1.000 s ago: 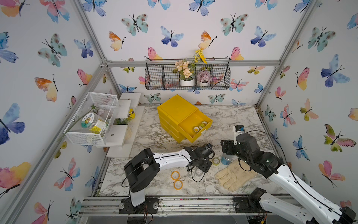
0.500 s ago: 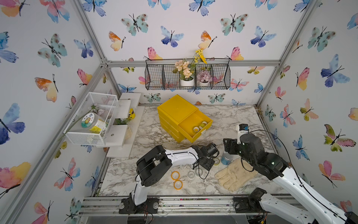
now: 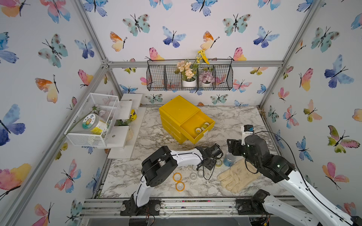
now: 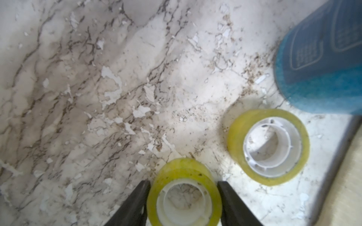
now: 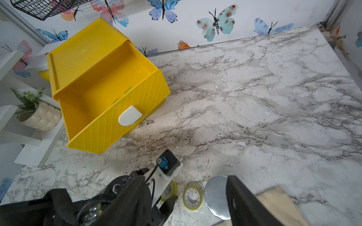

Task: Place the transparent tape into the drawer according to color
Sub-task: Pick up the tape at the center of the board.

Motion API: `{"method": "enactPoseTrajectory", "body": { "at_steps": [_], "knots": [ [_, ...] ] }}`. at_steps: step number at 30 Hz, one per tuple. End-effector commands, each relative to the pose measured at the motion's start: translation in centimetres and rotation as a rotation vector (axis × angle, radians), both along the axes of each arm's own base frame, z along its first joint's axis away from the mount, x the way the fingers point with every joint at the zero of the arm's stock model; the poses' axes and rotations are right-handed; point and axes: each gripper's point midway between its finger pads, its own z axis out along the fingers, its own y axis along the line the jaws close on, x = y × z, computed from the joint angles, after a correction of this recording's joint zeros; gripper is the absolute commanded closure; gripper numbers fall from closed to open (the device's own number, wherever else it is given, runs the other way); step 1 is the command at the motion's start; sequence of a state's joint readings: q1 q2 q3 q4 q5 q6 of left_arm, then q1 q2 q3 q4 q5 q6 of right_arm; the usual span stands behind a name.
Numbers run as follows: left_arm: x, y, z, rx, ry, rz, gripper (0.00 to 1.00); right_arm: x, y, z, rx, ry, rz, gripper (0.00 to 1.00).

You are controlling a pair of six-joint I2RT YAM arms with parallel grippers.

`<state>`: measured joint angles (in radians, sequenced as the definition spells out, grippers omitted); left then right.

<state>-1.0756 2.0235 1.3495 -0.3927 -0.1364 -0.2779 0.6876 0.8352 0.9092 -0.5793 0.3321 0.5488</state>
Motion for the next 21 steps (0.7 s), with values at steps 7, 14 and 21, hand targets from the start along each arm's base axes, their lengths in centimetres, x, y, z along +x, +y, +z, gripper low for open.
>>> {"method": "enactPoseTrajectory", "body": {
  "at_steps": [7,14,21],
  "knots": [
    [-0.8,1.2,-0.1,0.038,0.019,0.001,0.53,0.0,-1.0,0.6,-0.023,-0.022,-0.035,0.29],
    [-1.4,0.7,5.0,-0.086,0.003,-0.012,0.55,-0.1,-1.3,0.9,-0.022,-0.033,-0.046,0.29],
    [-2.8,1.2,12.0,-0.223,-0.021,-0.050,0.55,0.2,-1.3,1.0,-0.026,-0.037,-0.050,0.29]
  ]
}}
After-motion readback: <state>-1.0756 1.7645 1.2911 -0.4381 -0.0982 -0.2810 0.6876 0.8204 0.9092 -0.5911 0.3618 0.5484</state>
